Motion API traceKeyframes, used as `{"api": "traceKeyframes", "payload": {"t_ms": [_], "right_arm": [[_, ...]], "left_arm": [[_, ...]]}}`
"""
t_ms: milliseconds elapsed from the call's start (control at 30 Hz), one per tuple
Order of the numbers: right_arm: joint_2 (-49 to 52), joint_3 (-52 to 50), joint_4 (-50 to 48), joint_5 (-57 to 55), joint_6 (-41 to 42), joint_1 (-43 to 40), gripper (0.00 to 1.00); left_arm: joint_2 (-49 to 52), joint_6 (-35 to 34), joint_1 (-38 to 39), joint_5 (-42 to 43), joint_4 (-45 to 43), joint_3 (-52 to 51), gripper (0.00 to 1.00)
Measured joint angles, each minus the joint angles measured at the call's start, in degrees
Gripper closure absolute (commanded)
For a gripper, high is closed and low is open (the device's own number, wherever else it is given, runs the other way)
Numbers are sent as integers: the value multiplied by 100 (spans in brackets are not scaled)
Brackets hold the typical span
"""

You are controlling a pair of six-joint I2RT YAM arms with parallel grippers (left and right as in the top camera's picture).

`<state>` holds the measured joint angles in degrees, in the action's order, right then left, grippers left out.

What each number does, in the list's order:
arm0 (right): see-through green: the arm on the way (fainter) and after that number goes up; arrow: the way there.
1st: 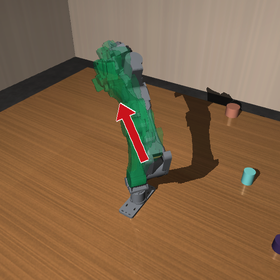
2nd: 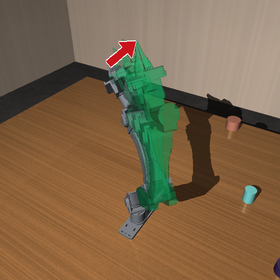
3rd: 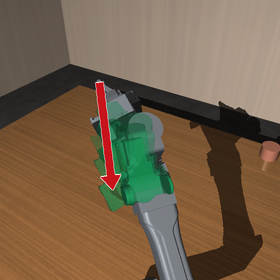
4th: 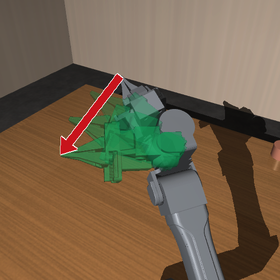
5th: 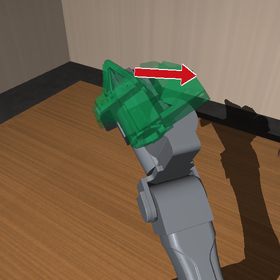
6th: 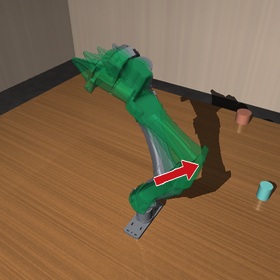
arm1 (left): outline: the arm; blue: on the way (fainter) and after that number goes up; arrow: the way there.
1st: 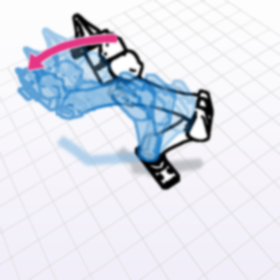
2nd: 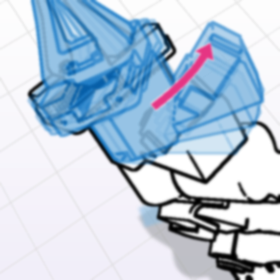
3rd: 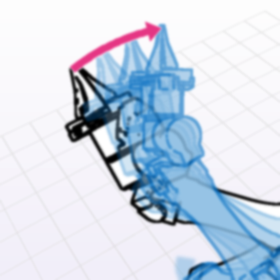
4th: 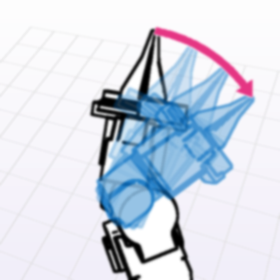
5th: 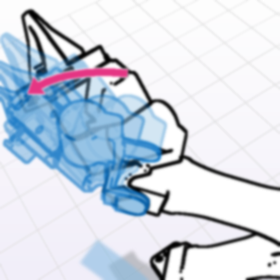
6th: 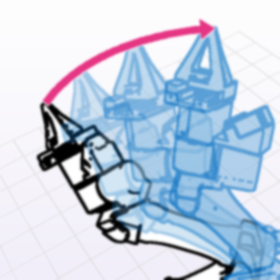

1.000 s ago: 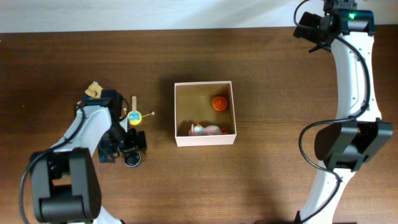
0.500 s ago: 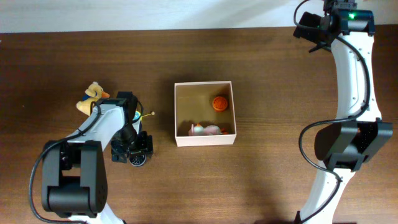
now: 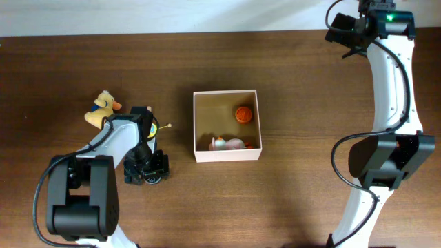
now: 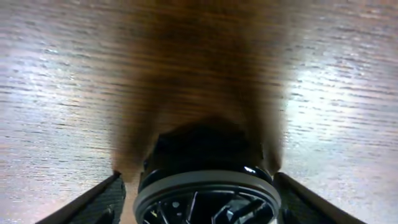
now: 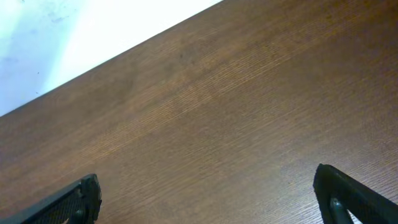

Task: Pack container
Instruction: 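Close the left gripper on the black round mesh object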

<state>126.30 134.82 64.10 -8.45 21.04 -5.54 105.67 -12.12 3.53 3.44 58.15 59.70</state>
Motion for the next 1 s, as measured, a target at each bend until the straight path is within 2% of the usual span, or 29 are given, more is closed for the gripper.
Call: {"api": "traceKeyframes", "payload": {"t_ms": [233, 533, 900, 933, 1000], "right_arm": [[0, 2, 2, 0, -2, 0, 1], [2, 0, 0, 0, 2, 0, 1], [2, 0, 2, 0, 0, 0, 1], [2, 0, 0, 0, 0, 0, 1], [2, 2, 0, 0, 0, 0, 1]], "left_arm": [[-37, -98, 0, -76, -245, -9, 28], [-105, -105, 0, -173, -579, -9, 38], [-105, -98, -4, -39, -409, -2, 37], [-105, -98, -4, -20, -391, -2, 31], [-103, -92, -4, 44, -330, -2, 29]]}}
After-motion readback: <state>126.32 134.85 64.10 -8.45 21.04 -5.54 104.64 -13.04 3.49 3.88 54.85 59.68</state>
